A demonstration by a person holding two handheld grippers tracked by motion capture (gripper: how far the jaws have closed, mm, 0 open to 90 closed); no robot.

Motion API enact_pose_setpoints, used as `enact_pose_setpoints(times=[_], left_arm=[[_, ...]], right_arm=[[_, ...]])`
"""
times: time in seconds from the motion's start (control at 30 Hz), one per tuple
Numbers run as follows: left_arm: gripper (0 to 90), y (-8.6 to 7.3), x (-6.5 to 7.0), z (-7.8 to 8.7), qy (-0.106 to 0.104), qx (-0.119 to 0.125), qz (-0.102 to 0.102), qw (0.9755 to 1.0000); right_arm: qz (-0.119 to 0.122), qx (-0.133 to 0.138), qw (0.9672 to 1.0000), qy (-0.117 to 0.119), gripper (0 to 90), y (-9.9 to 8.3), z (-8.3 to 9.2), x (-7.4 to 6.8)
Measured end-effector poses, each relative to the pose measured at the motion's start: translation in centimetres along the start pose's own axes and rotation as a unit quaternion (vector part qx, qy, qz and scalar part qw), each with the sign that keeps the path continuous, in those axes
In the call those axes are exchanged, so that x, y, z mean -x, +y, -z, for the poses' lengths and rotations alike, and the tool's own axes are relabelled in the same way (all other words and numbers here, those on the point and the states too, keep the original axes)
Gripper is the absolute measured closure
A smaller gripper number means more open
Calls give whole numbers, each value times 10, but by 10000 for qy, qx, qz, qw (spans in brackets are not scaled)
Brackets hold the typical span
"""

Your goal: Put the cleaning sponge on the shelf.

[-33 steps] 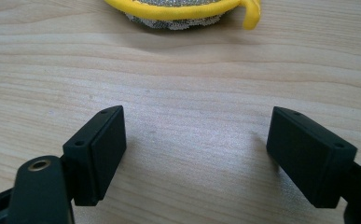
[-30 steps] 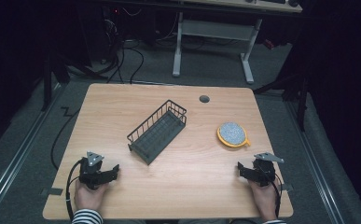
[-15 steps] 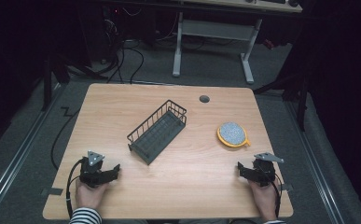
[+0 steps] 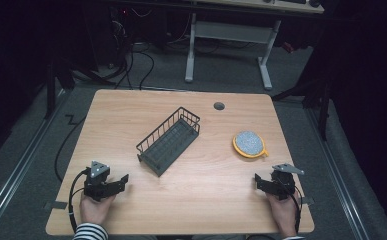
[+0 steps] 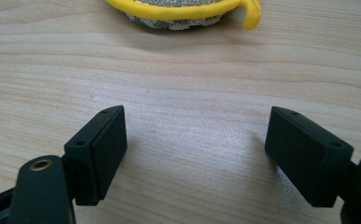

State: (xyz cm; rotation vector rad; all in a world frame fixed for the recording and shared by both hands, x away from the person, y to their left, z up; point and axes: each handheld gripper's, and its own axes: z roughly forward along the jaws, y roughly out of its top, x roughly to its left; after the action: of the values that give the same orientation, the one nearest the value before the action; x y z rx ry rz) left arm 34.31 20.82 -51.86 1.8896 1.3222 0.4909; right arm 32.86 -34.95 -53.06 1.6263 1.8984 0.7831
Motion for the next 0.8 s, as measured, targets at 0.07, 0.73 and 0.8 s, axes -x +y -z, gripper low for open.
enact_pose_setpoints(times=[0.07, 0.73, 0.8], left_arm=[[259, 4, 1, 6, -59, 78, -2, 10000], [260, 58, 13, 38, -414, 423, -150, 9981], [261, 65, 15, 36, -415, 402, -224, 9981]], right_arm=[[-1, -1, 10000, 1, 207, 0, 0, 0], [21, 1, 10000, 10, 215, 0, 0, -1], [24, 0, 10000, 13, 214, 0, 0, -1]])
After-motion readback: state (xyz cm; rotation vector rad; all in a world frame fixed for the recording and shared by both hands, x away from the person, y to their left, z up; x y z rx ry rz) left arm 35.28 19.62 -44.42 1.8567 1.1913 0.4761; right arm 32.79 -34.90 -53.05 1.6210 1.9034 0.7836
